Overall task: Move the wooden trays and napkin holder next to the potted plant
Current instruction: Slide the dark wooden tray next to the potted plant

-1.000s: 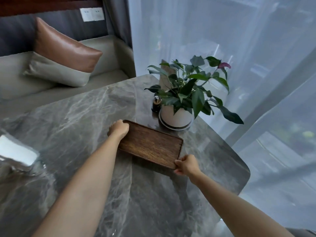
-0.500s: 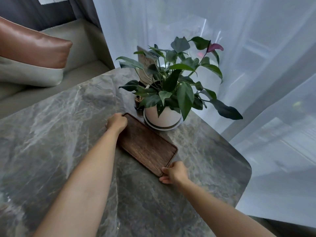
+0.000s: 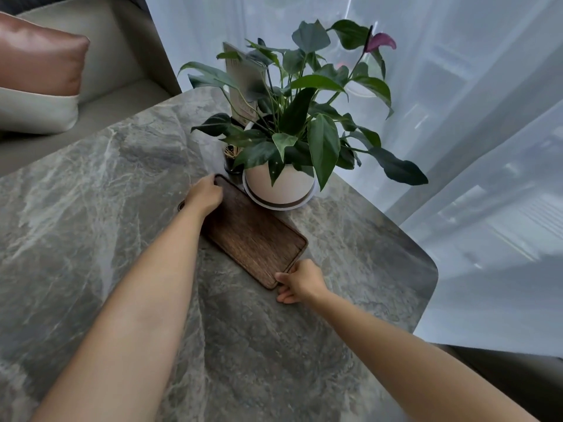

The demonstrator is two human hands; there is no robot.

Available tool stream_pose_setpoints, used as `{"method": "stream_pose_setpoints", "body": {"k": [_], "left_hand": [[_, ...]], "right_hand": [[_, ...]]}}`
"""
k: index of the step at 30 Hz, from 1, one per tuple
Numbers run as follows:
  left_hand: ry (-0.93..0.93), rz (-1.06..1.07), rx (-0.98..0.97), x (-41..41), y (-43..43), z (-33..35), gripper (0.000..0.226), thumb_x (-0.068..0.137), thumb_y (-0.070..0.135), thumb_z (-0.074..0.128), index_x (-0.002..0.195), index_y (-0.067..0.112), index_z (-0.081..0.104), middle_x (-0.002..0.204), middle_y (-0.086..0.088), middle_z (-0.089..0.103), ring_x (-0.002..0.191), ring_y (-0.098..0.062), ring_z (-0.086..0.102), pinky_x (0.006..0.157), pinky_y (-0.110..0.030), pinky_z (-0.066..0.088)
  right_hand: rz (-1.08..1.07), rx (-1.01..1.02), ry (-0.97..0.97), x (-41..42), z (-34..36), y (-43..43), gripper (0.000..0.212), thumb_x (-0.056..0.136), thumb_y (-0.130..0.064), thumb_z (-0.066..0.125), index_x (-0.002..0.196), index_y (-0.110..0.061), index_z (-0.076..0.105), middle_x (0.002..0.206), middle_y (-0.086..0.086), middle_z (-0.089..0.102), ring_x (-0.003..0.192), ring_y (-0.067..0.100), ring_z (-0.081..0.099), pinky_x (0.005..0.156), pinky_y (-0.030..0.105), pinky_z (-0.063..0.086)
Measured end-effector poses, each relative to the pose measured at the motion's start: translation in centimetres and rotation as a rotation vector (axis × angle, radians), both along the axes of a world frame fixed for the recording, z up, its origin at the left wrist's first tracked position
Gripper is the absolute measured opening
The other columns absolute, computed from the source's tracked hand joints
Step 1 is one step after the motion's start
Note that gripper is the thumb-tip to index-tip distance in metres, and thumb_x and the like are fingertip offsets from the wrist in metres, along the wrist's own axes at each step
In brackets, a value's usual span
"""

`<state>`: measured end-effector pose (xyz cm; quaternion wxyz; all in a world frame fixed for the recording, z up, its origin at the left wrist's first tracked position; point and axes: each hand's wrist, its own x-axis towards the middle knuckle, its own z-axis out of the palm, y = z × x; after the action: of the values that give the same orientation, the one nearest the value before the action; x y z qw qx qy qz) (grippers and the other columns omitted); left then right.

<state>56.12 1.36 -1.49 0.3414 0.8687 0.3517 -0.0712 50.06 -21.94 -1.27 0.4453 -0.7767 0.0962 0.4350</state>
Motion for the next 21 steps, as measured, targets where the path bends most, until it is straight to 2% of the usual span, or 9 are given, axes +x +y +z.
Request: {"method": "stream_pose_setpoints", "body": {"k": [3,6,9,11,13,15,16,18,21], "left_hand": [[0.062,-0.085,0.060,-0.5,-0.1,0.0,0.057,0.095,0.023,0.040,0.148,0.015,0.021,0.158,-0.009,0.019,0.146,-0.025,0.016,0.120,-0.046,0.012],[0.081,-0.104,0.126,-1.5,-0.1,0.3,0.060,0.097,0.028,0.036,0.150,0.015,0.010,0.160,-0.006,0.006,0.148,-0.022,0.004,0.118,-0.049,0.003],[0.046,-0.112,0.178,-3.1,0.0,1.2,0.061,0.098,0.031,0.034,0.150,0.016,0.007,0.161,-0.005,0.002,0.148,-0.021,0.002,0.119,-0.047,0.003],[0.034,-0.125,0.246,-4.4,0.1,2.0,0.061,0.098,0.032,0.032,0.151,0.016,0.004,0.161,-0.004,0.000,0.148,-0.021,0.000,0.119,-0.045,0.002],[0.027,-0.143,0.329,-6.0,0.4,3.1,0.061,0.099,0.034,0.029,0.150,0.016,0.002,0.161,-0.005,-0.002,0.148,-0.020,-0.003,0.119,-0.045,0.000],[0.016,-0.161,0.414,-7.9,0.9,4.6,0.061,0.099,0.035,0.028,0.150,0.016,-0.001,0.160,-0.005,-0.005,0.148,-0.021,-0.005,0.119,-0.044,-0.002],[0.002,-0.164,0.455,-8.9,1.4,5.5,0.061,0.099,0.036,0.027,0.150,0.016,-0.001,0.160,-0.006,-0.005,0.148,-0.021,-0.006,0.119,-0.044,-0.002],[-0.044,-0.152,0.528,-11.0,2.3,7.4,0.062,0.099,0.036,0.027,0.150,0.016,-0.001,0.161,-0.006,-0.005,0.148,-0.021,-0.005,0.119,-0.044,-0.002],[-0.105,-0.113,0.629,-15.0,3.9,10.3,0.062,0.098,0.037,0.028,0.150,0.016,0.002,0.161,-0.006,-0.001,0.148,-0.020,-0.003,0.119,-0.043,-0.001]], "right_hand": [[0.023,-0.013,-0.012,-0.1,0.3,-0.1,0.033,0.087,-0.013,0.059,0.059,-0.006,0.045,0.055,0.011,0.055,0.027,0.009,0.053,0.034,0.022,0.050],[0.067,-0.054,-0.069,0.0,0.7,-0.3,0.034,0.088,-0.018,0.059,0.058,-0.007,0.047,0.054,0.011,0.056,0.032,0.012,0.055,0.037,0.023,0.051],[0.166,-0.139,-0.224,0.2,1.5,-0.6,0.038,0.089,-0.025,0.056,0.056,-0.006,0.051,0.057,0.014,0.059,0.046,0.020,0.058,0.056,0.036,0.056],[0.239,-0.224,-0.380,0.2,2.4,-0.5,0.031,0.090,-0.030,0.053,0.073,-0.004,0.056,0.072,0.017,0.063,0.064,0.028,0.061,0.068,0.043,0.054],[0.287,-0.287,-0.508,0.0,3.5,-0.2,0.031,0.091,-0.034,0.049,0.097,-0.004,0.050,0.091,0.017,0.064,0.078,0.029,0.059,0.070,0.041,0.049],[0.343,-0.303,-0.572,-0.5,4.7,0.6,0.038,0.091,-0.037,0.045,0.112,-0.004,0.043,0.107,0.019,0.060,0.088,0.031,0.057,0.073,0.040,0.046],[0.373,-0.302,-0.591,-0.8,5.3,1.2,0.046,0.092,-0.038,0.043,0.122,-0.004,0.038,0.119,0.021,0.055,0.101,0.034,0.055,0.081,0.042,0.046],[0.432,-0.293,-0.647,-1.6,6.7,2.7,0.064,0.092,-0.042,0.040,0.141,-0.006,0.021,0.144,0.020,0.034,0.130,0.035,0.037,0.103,0.044,0.036],[0.551,-0.297,-0.836,-3.4,9.2,5.3,0.073,0.093,-0.048,0.031,0.147,-0.009,0.000,0.157,0.013,0.006,0.143,0.031,0.008,0.115,0.043,0.017]]}}
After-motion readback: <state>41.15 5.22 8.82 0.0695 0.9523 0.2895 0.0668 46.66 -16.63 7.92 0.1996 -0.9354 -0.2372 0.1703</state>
